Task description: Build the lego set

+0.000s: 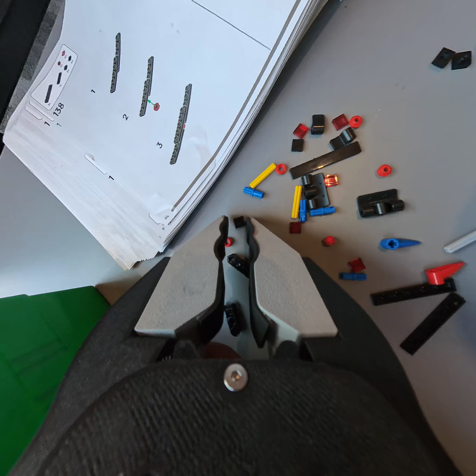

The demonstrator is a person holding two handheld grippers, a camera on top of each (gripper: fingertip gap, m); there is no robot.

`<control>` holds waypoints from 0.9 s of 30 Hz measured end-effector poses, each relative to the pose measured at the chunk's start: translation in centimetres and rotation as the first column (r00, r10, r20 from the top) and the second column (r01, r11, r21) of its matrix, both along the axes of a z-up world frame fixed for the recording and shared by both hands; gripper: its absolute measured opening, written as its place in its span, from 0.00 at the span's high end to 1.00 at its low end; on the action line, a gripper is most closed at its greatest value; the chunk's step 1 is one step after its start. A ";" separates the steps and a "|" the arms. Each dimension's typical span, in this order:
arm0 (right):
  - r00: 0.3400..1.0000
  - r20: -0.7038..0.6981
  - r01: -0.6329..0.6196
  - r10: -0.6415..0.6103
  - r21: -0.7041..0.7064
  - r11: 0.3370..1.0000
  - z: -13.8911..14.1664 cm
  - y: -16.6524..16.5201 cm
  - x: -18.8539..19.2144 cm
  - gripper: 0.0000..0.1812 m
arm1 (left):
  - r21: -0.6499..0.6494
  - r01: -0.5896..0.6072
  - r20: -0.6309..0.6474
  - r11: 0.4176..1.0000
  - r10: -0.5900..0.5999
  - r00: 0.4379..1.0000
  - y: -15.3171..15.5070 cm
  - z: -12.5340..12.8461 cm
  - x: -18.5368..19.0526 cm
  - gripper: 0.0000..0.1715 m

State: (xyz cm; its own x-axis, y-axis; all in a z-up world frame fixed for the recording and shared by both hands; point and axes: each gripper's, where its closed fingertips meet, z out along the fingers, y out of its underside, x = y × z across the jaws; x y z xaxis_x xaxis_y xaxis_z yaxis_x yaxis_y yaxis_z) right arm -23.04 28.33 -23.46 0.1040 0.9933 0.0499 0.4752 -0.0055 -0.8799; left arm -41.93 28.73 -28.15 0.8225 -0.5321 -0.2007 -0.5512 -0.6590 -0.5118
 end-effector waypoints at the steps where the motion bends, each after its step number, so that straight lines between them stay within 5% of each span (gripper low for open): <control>1: 1.000 0.002 -0.001 0.001 0.000 1.000 0.0 0.0 0.0 0.89 | 0.000 0.001 -0.005 1.000 -0.001 1.000 0.0 0.0 -0.1 0.93; 14: 0.998 -0.046 0.054 -0.052 0.029 0.998 1.4 1.1 0.7 0.90 | 0.033 0.012 -0.008 0.999 -0.012 1.000 0.0 0.8 0.6 0.97; 20: 0.968 -0.177 0.187 -0.181 0.020 0.982 4.1 2.9 3.2 0.91 | 0.116 0.154 0.119 0.981 -0.168 0.979 -0.3 3.8 8.9 0.97; 27: 0.943 -0.235 0.258 -0.234 0.075 0.963 6.2 3.9 5.6 0.93 | 0.099 0.267 0.163 0.959 -0.280 0.946 -0.1 1.7 15.0 0.97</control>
State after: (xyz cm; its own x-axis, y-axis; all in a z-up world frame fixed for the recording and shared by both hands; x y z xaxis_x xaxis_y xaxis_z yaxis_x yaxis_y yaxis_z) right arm -17.47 32.26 -17.27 0.3649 0.9258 0.0981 0.2626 -0.0013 -0.9649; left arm -26.89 28.60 -26.40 0.6732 -0.7304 -0.1158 -0.6029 -0.4515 -0.6577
